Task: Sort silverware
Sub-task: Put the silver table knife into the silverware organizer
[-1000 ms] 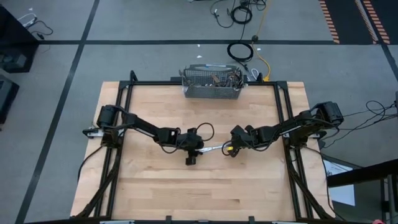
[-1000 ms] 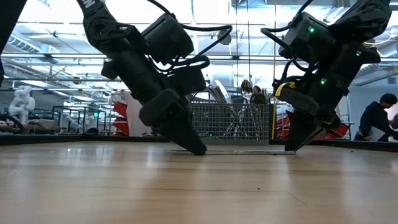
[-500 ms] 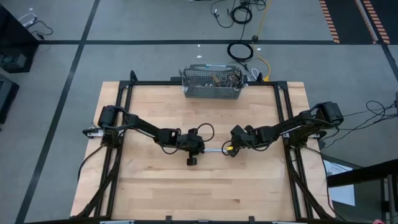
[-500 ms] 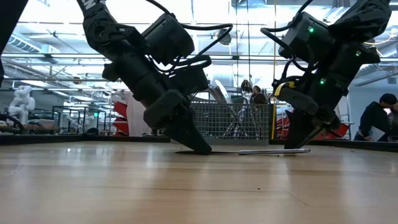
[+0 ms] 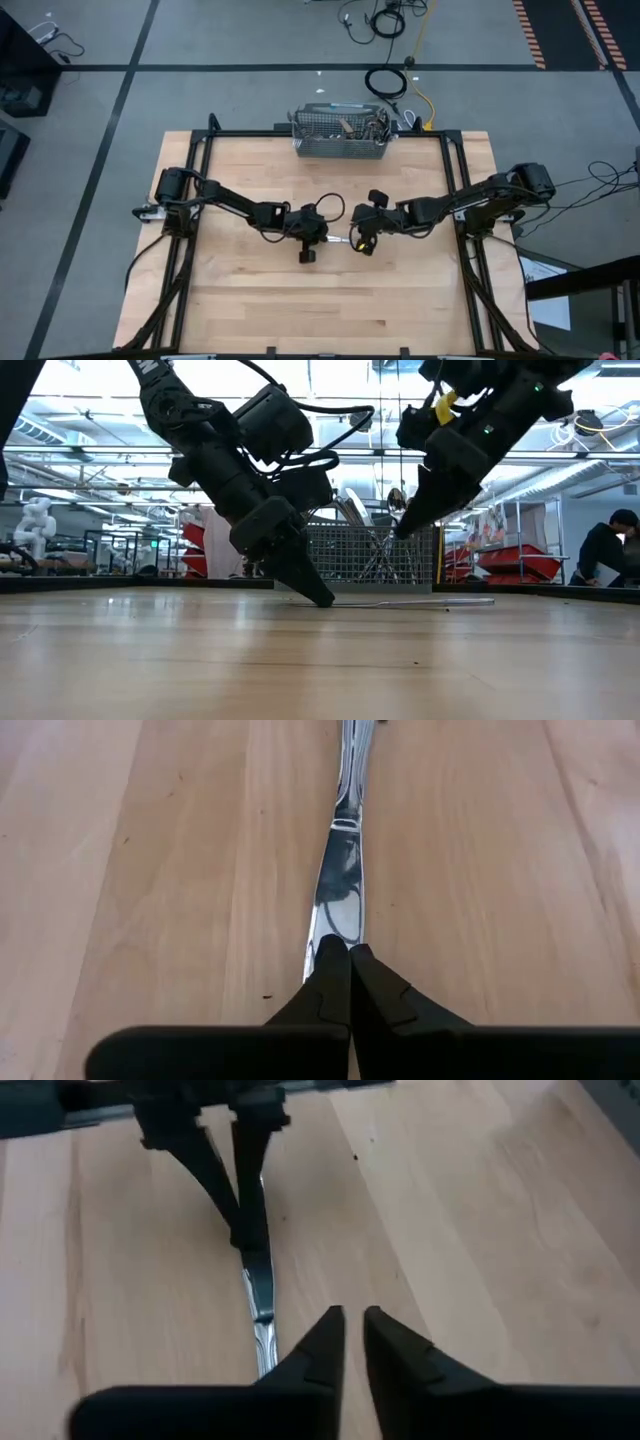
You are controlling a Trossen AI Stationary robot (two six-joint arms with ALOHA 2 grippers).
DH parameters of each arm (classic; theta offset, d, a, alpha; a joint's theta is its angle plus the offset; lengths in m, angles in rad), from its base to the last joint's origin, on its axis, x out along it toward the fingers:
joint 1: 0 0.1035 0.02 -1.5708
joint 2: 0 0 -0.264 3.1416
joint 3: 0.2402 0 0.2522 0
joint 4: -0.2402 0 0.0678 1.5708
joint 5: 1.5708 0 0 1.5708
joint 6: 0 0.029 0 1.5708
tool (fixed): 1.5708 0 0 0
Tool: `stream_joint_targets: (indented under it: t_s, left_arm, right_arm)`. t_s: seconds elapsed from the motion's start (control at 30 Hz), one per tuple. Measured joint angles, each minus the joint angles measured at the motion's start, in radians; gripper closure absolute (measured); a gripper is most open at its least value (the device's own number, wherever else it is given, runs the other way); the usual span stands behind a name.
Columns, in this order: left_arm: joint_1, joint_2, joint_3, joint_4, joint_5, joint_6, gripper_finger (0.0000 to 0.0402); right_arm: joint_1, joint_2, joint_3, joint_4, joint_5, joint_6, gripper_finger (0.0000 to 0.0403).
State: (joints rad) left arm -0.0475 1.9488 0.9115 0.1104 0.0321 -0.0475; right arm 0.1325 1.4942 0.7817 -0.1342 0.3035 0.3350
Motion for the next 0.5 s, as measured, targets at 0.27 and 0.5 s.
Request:
stream_joint_targets:
  t_s: [0.27, 0.5]
  left_arm:
    - [0.013, -0.036, 0.02, -0.042, -0.079, 0.005, 0.0402]
    - [0.033, -0.038, 0.037, -0.079, -0.076, 0.005, 0.0402]
  right_arm:
    - [0.016, 0.036, 0.006, -0.074, -0.102, 0.084, 0.0277]
    - [0.079, 0.043, 0.006, -0.195, -0.059, 0.167, 0.0279]
